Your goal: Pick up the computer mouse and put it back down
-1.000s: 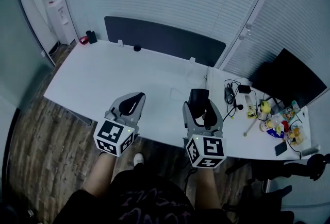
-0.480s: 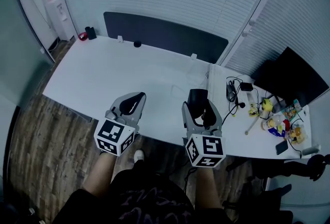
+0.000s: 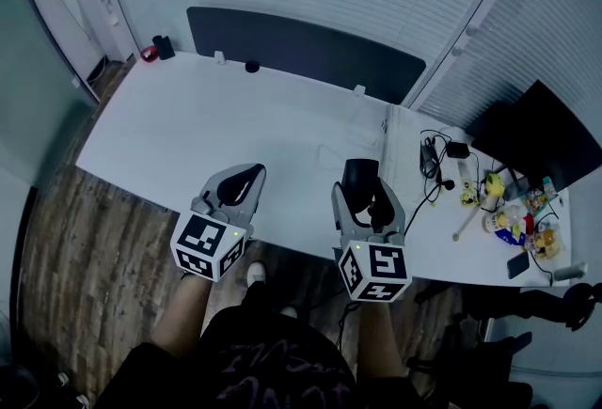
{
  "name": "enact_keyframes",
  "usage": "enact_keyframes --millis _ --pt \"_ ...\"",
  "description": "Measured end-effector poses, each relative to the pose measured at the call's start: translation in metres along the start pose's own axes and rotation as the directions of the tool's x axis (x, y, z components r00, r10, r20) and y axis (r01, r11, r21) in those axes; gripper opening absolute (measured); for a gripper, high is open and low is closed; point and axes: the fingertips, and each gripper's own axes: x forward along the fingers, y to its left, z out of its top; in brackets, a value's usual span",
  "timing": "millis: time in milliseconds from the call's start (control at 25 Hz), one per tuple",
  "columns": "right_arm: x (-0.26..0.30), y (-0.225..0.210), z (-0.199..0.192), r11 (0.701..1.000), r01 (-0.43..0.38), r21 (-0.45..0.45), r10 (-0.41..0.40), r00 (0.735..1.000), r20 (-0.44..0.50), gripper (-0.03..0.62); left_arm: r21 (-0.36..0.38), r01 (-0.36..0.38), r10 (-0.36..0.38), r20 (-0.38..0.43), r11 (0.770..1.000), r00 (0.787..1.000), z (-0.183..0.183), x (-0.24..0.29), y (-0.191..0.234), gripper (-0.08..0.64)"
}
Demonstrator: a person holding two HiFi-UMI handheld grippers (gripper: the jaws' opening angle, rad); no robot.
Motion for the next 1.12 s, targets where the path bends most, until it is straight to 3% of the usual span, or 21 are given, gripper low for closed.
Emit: enact_keyframes --millis 1120 --pt "0.036 -0.011 -0.076 0.997 -0.007 0.075 0.020 0.984 -0.175 0.304 -0.094 -0.008 -0.004 -0.135 0.996 0.991 -0.067 0.034 0.019 0.002"
